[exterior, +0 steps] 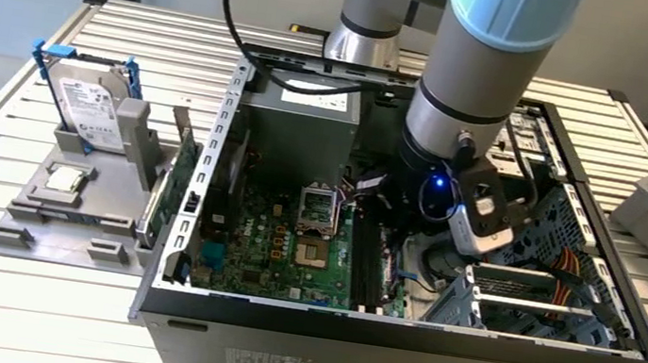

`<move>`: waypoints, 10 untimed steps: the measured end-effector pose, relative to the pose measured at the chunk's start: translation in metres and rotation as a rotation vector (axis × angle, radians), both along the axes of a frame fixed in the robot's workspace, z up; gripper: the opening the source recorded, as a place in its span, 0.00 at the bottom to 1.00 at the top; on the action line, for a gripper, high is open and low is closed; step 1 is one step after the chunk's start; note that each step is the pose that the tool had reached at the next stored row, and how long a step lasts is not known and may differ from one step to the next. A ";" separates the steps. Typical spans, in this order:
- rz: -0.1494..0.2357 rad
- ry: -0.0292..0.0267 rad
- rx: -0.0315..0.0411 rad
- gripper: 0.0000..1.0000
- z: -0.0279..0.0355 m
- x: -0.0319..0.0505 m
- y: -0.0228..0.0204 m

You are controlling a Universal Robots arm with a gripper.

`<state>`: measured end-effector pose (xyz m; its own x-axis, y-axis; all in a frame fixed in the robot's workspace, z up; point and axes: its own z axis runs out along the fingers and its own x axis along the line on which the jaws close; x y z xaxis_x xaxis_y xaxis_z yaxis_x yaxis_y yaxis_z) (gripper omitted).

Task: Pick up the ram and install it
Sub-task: 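Insert the ram into the slot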

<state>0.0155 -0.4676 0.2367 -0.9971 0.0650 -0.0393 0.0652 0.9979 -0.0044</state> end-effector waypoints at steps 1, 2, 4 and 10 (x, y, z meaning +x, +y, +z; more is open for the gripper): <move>0.000 0.0000 -0.0001 0.00 -0.0004 -0.0001 0.0000; 0.000 0.0000 -0.0003 0.00 -0.0009 -0.0001 0.0000; 0.000 -0.0001 -0.0003 0.00 -0.0028 -0.0002 0.0000; 0.004 0.0001 -0.0007 0.00 -0.0068 -0.0018 -0.0001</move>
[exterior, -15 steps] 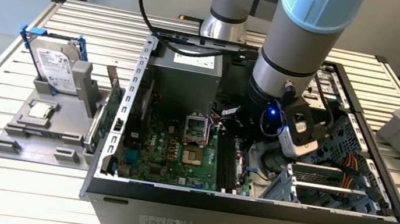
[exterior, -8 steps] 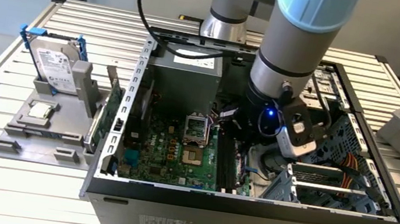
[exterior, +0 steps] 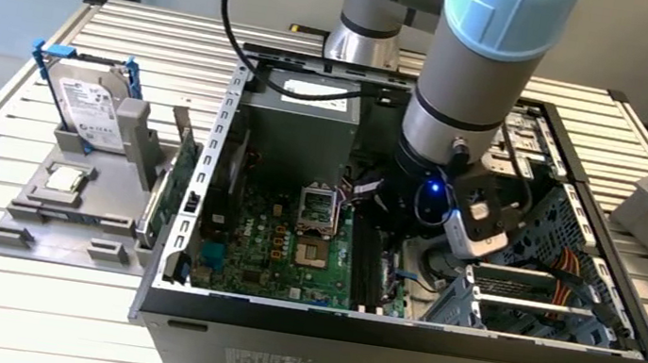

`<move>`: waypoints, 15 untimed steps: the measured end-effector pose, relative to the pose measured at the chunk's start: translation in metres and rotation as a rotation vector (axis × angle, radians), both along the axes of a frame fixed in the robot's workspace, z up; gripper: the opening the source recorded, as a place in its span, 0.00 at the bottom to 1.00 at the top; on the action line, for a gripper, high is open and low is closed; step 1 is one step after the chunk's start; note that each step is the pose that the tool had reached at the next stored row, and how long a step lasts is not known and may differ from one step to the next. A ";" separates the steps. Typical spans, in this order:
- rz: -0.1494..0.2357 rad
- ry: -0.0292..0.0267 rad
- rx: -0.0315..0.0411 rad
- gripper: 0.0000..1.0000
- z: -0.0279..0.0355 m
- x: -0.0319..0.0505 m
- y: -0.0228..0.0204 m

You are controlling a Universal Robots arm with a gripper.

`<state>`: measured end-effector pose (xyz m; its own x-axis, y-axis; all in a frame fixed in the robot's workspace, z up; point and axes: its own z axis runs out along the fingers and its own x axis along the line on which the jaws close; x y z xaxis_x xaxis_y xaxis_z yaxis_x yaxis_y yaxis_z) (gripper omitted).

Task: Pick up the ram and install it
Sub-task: 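Insert the ram into the slot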

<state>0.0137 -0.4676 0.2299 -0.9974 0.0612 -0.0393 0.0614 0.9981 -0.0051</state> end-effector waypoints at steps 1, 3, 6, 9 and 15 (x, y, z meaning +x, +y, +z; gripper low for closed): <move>0.003 0.0000 0.0000 0.00 -0.0001 -0.0009 0.0000; 0.009 -0.0001 0.0003 0.00 -0.0002 -0.0019 0.0001; 0.023 -0.0002 0.0006 0.00 -0.0010 -0.0025 -0.0001; 0.031 -0.0001 0.0005 0.00 -0.0013 -0.0028 -0.0006; 0.031 -0.0001 0.0004 0.00 -0.0023 -0.0034 -0.0026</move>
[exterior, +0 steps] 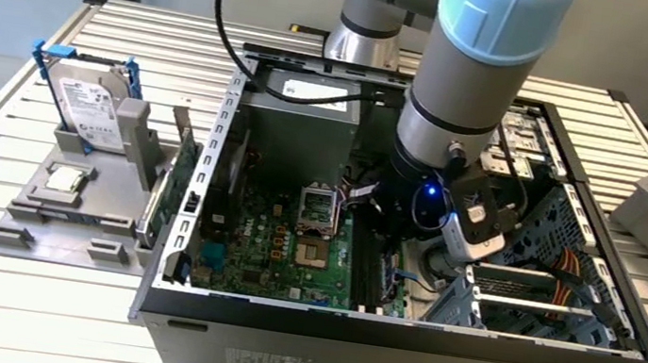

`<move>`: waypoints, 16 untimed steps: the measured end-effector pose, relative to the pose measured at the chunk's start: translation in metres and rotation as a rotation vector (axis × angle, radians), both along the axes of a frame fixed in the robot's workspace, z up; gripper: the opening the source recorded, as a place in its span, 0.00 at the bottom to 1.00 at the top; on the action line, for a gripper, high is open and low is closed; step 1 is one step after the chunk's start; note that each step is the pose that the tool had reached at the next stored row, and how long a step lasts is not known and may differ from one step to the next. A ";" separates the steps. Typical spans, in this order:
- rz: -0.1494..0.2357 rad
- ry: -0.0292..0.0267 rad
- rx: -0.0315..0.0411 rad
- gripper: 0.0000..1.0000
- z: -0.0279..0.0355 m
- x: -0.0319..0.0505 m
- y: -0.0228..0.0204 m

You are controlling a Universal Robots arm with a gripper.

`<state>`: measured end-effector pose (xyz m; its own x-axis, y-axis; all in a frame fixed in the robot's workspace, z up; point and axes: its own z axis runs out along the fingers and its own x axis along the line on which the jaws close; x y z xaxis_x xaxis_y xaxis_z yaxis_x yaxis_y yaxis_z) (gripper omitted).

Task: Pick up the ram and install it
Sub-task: 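Insert the ram into the slot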

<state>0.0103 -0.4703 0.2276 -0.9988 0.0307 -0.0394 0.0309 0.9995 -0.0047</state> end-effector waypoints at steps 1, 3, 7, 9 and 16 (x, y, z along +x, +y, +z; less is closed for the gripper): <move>0.000 0.0001 -0.0001 0.00 -0.0004 -0.0003 0.0000; 0.000 0.0001 -0.0005 0.00 -0.0009 -0.0008 -0.0001; 0.000 0.0001 -0.0008 0.00 -0.0047 -0.0010 -0.0001; 0.000 0.0000 -0.0010 0.00 -0.0058 -0.0011 -0.0001; 0.000 0.0000 -0.0012 0.00 -0.0087 -0.0018 0.0000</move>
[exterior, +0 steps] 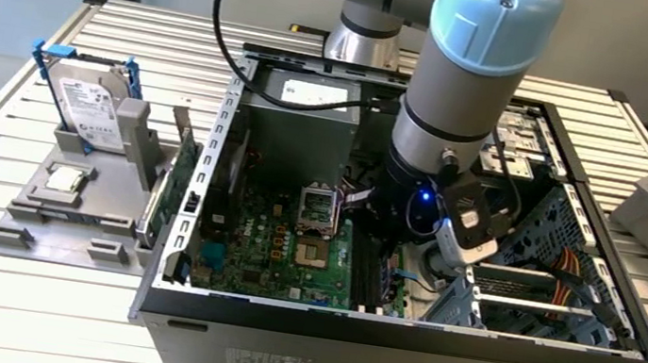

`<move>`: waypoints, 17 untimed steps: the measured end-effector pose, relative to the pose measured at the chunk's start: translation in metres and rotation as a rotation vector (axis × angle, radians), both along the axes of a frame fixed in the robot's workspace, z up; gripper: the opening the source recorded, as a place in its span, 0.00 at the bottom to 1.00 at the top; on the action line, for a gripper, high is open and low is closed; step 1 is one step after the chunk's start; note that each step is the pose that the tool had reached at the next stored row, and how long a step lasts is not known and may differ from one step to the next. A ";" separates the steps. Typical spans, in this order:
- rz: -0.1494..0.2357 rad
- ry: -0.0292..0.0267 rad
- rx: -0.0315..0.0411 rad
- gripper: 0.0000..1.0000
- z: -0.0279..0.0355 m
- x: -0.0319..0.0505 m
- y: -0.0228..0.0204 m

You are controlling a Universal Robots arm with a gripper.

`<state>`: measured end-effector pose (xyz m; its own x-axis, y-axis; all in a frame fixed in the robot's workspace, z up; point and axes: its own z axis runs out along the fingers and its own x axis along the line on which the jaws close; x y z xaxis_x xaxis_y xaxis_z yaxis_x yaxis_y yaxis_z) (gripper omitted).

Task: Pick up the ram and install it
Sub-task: 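Insert the ram into the slot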

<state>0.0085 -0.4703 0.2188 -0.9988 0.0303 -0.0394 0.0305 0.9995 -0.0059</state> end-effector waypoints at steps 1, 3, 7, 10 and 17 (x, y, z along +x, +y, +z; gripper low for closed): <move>0.000 0.0001 -0.0001 0.00 -0.0002 -0.0001 0.0000; 0.000 0.0001 -0.0003 0.00 -0.0006 -0.0003 0.0000; 0.000 0.0001 -0.0002 0.00 -0.0012 -0.0010 0.0000; 0.000 0.0000 0.0000 0.00 -0.0016 -0.0017 0.0000; 0.000 0.0000 -0.0001 0.00 -0.0053 -0.0020 0.0001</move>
